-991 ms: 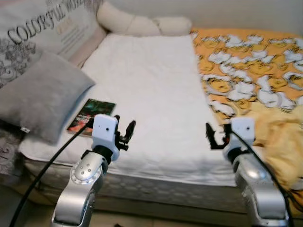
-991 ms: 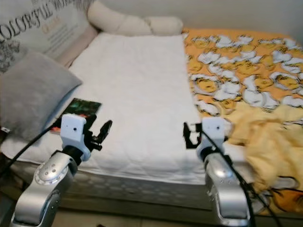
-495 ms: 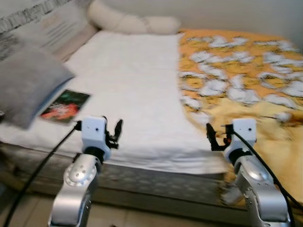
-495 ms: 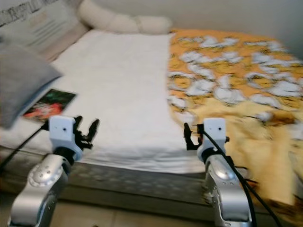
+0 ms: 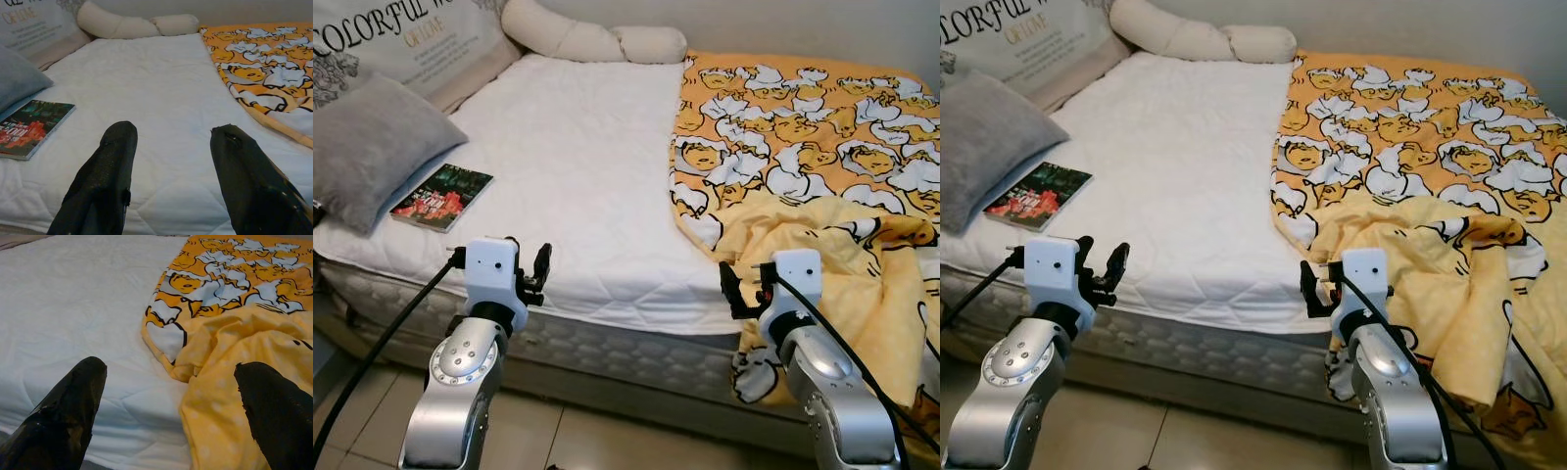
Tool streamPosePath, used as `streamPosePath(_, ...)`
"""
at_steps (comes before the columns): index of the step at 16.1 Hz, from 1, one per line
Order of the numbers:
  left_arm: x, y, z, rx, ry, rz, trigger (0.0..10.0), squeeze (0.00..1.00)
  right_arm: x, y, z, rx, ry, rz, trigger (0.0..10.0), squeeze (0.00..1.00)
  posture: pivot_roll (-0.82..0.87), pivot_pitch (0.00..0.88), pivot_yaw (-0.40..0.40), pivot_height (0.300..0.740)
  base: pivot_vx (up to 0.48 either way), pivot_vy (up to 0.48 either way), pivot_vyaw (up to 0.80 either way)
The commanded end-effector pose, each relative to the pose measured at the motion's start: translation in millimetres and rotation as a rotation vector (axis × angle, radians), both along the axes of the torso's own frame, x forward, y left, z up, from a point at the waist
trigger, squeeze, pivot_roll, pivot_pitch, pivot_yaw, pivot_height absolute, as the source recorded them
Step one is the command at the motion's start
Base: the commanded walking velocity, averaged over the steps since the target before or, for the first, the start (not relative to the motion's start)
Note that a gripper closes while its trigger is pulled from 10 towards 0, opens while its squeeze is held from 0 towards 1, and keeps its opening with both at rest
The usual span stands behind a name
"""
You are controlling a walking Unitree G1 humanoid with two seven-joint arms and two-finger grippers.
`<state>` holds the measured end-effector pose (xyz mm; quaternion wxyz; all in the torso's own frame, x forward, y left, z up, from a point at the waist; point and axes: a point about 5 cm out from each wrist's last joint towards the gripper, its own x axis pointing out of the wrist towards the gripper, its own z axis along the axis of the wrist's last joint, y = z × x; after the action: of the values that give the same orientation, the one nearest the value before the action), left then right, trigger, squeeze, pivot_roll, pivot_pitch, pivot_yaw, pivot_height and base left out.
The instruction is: Clean up the room
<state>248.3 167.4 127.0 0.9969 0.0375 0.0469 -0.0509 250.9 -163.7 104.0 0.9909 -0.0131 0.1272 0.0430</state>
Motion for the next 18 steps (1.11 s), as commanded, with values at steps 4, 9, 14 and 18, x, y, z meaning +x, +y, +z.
streamPosePath(4,3.8,0.7,8,-0.003,-0.022,-0.028,10.0,0.05,6.7,3.4,3,0.005,0.001,0.033,10.0,0.0,-0.02,0.0,0.016,0.74,0.306,0.0,-0.53)
streamPosePath(9,3.9,2.1,8,-0.003,-0.016,-0.044,10.0,0.05,11.4,6.3,2,0.002,0.016,0.053,10.0,0.0,-0.01,0.0,0.017,0.74,0.35,0.0,-0.15)
streamPosePath(14,0.3,-1.6,4,0.011,0.003,-0.087,10.0,0.02,12.1,12.4,0,-0.01,0.031,0.104,10.0,0.0,-0.01,0.0,0.015,0.74,0.126,0.0,-0.15)
streamPosePath(18,-1.5,-4.1,1,0.012,0.033,-0.146,10.0,0.02,14.3,13.2,-5,-0.027,0.108,0.128,10.0,0.81,-0.01,0.0,0.015,0.74,0.0,0.0,0.0)
